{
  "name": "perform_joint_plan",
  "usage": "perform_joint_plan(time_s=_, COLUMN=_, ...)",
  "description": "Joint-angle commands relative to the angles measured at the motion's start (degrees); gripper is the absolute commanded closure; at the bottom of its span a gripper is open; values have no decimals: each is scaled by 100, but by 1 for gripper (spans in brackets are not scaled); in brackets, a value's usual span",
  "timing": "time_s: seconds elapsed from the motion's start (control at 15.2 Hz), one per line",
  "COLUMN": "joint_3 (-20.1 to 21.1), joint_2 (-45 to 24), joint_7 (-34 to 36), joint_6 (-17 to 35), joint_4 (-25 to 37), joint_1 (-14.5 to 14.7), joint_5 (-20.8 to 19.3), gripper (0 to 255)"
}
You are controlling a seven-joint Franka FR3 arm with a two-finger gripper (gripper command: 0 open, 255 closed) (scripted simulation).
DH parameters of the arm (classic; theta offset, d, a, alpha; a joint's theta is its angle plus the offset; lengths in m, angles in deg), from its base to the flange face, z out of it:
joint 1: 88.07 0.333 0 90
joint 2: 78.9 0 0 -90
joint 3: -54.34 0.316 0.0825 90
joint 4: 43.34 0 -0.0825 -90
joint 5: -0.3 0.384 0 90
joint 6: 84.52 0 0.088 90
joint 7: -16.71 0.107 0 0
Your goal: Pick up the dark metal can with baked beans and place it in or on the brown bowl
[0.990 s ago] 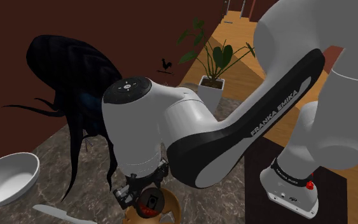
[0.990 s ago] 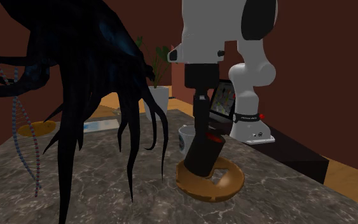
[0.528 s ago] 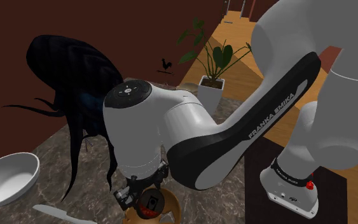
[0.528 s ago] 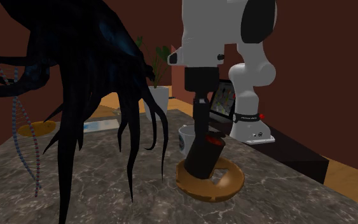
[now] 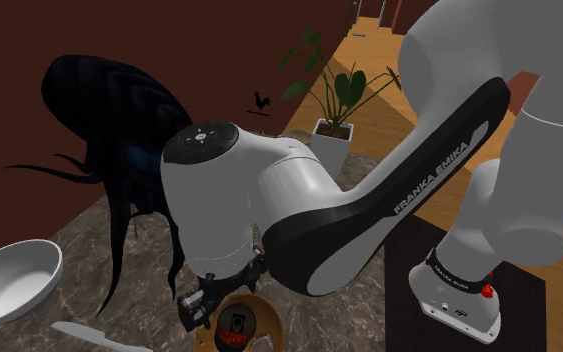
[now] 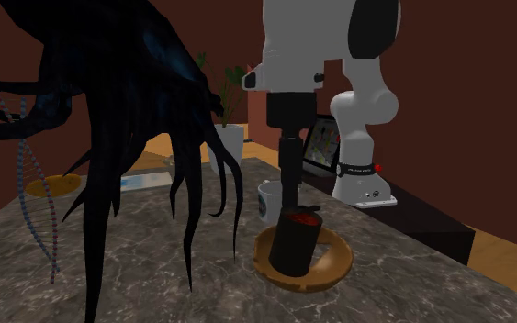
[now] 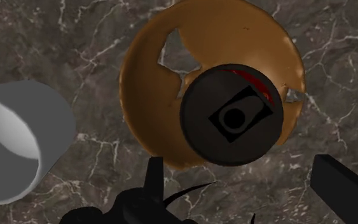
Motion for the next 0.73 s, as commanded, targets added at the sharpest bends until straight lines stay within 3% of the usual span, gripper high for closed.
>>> perform_joint_plan(time_s=0.0, joint_3=30, joint_2=173, joint_7=-101, joint_6=-274, joint_4=142, joint_1=-34, joint_5=148, gripper=0)
perform_joint_plan(time_s=0.13, joint_3=48, joint_2=356, joint_7=-204, joint_6=-593, joint_4=320, joint_1=-65, joint_5=297, gripper=0)
perform_joint_plan(time_s=0.66, joint_3=46, joint_2=356, joint_7=-205, joint_6=-593, joint_4=320, joint_1=-63, joint_5=297, gripper=0)
